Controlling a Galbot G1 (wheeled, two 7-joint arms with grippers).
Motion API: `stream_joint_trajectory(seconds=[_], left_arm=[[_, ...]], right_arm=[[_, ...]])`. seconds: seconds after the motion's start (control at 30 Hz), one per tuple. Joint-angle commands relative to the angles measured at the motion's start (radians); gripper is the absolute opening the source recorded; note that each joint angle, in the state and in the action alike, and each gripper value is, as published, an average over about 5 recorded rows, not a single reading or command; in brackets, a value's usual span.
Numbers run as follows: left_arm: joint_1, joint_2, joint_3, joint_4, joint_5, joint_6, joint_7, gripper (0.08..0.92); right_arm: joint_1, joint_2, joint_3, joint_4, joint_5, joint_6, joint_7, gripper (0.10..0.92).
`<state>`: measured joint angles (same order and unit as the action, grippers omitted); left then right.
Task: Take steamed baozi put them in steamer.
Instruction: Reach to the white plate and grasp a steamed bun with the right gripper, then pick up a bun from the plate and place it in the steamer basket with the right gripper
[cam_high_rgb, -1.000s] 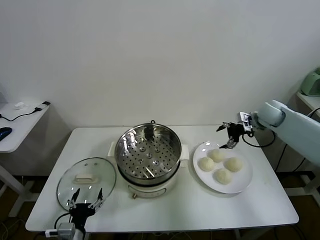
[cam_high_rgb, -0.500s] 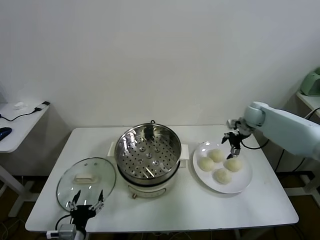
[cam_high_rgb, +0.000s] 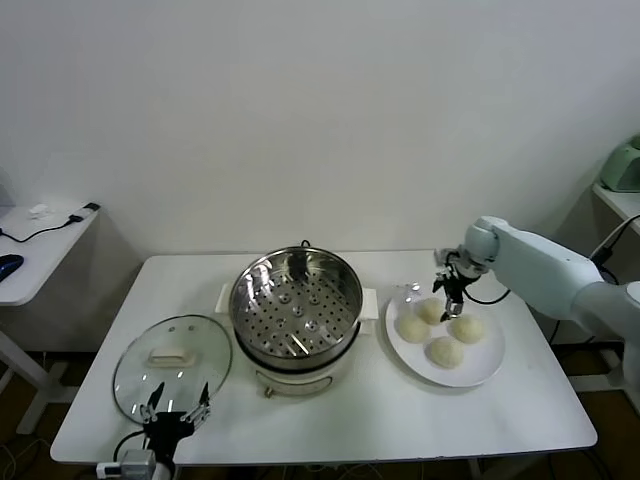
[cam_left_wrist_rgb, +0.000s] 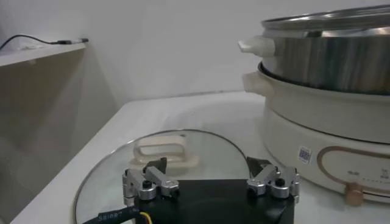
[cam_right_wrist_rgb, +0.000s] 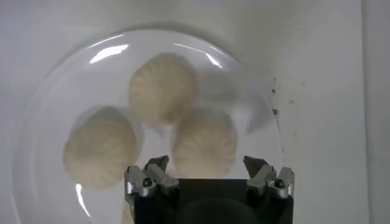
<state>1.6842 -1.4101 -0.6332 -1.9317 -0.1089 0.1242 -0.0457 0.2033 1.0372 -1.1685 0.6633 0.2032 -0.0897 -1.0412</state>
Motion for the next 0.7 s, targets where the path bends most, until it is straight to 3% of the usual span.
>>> stream_joint_trajectory(seconds=[0.03,0.43,0.7], left_arm=[[0.000,0.001,-0.001,0.002,0.004,-0.001,0.000,0.823],[0.009,-0.006,0.006,-0.007,0.010,0.000,-0.001,0.823],[0.019,-0.008,0.007,-0.023,0.014,0.001,-0.002,0.823]], right_arm=[[-0.029,0.051,0.038,-0.081,-0.022,0.000,-0.003,0.820],[-0.007,0.038,0.024,-0.039,-0.029,0.001,-0.024,0.629],[0.320,-0.046,-0.217,0.212,0.107,0.020,-0.059,0.602]])
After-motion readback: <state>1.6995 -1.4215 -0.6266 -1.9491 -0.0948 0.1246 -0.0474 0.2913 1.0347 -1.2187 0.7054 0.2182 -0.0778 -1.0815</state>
